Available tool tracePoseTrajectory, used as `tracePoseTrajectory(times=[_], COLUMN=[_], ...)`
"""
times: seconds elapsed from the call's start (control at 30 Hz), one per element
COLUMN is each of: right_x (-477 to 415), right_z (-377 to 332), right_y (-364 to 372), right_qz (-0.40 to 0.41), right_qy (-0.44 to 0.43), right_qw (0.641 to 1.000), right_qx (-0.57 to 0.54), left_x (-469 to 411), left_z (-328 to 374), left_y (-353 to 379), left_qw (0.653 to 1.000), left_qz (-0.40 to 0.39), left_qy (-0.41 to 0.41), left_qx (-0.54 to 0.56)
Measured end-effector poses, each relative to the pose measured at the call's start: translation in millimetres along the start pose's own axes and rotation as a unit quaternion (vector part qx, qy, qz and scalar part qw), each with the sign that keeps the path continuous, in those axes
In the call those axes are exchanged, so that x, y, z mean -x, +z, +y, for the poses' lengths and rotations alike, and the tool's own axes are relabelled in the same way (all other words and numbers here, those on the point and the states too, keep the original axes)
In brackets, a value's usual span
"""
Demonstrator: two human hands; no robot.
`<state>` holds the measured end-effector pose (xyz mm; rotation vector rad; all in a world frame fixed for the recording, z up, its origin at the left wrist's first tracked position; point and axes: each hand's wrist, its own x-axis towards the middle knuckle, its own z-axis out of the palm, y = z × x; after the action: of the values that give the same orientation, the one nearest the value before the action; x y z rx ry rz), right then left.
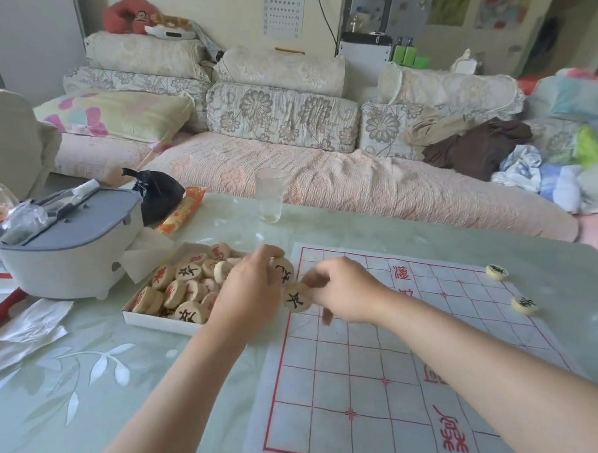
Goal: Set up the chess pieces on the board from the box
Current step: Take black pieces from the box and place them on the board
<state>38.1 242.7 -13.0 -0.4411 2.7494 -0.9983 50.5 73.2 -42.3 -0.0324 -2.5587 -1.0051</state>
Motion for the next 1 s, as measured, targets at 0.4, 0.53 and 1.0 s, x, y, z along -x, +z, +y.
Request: tracePoseTrajectory(times=[0.4, 0.53, 1.0], right_x=[120.1, 150.4, 159.6], right_z=[158.1, 185.8, 198.1], right_y=[-100.0, -110.9, -98.1], right_qz=[0.062, 0.001, -0.048], right_qy=[0.147, 0.158, 0.123], right_qw=[0.987, 0.987, 0.985], right_qx=[0.021, 0.039, 0.114], left_x=[54.8, 81.4, 86.9], left_z=[117.9, 133.2, 145.1], left_y=[118.2, 146.5, 151.0], left_qw=[0.97, 0.95, 0.927], left_qz=[-0.216, -0.289, -0.358], left_qy=[0.097, 0.095, 0.102], left_qx=[0.061, 0.07, -0.046])
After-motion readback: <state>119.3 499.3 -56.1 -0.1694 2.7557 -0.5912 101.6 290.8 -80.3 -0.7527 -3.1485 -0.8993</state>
